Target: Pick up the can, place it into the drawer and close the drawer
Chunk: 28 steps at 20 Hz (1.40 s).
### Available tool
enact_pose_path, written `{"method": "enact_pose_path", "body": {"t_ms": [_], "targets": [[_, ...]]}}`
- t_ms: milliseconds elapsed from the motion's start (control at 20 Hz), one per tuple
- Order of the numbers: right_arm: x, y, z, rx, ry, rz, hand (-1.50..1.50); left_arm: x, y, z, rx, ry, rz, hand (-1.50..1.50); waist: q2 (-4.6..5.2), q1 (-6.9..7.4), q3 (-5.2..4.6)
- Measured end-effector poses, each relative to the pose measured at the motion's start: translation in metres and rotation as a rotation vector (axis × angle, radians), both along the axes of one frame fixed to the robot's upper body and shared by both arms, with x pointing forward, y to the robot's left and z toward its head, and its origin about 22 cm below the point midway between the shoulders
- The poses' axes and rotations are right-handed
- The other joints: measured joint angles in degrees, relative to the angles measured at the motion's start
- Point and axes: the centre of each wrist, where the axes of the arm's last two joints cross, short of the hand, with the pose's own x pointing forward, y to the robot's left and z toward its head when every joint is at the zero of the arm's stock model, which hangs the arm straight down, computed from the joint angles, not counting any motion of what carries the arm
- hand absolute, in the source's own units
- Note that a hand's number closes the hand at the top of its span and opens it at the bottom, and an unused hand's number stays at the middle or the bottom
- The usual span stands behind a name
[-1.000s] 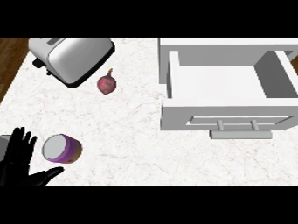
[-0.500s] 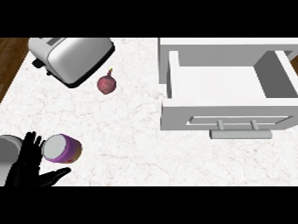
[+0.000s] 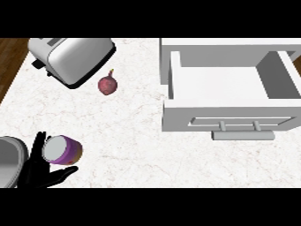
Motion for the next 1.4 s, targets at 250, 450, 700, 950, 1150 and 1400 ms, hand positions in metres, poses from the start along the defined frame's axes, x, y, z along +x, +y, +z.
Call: {"method": "enact_pose_path", "body": {"t_ms": [250, 450, 700, 950, 1150, 1400], "targets": [[-0.005, 0.0, 0.005, 0.006, 0.004, 0.004, -1.5, 0.015, -0.003, -0.005, -0.051, -0.014, 0.003, 1.5, -0.01, -0.03, 0.03], [-0.005, 0.003, 0.007, 0.01, 0.006, 0.01, -1.5, 0.025, -0.003, -0.007, -0.099, -0.033, -0.016, 1.5, 0.01, -0.07, 0.02], [-0.006, 0.005, 0.008, 0.02, 0.006, 0.013, -1.5, 0.037, -0.01, -0.001, -0.14, -0.057, -0.097, 1.5, -0.01, 0.02, 0.03], [-0.007, 0.006, 0.002, 0.027, 0.007, 0.006, -1.5, 0.053, -0.024, 0.016, -0.152, -0.125, -0.162, 1.5, -0.06, 0.13, 0.03], [-0.006, 0.009, 0.005, 0.023, 0.003, 0.01, -1.5, 0.077, -0.055, 0.029, -0.16, -0.144, -0.186, 1.5, -0.05, 0.04, 0.05], [-0.01, 0.011, 0.006, 0.03, -0.002, 0.006, -1.5, 0.106, -0.081, 0.052, -0.157, -0.194, -0.203, 1.5, -0.04, -0.09, 0.03]]}}
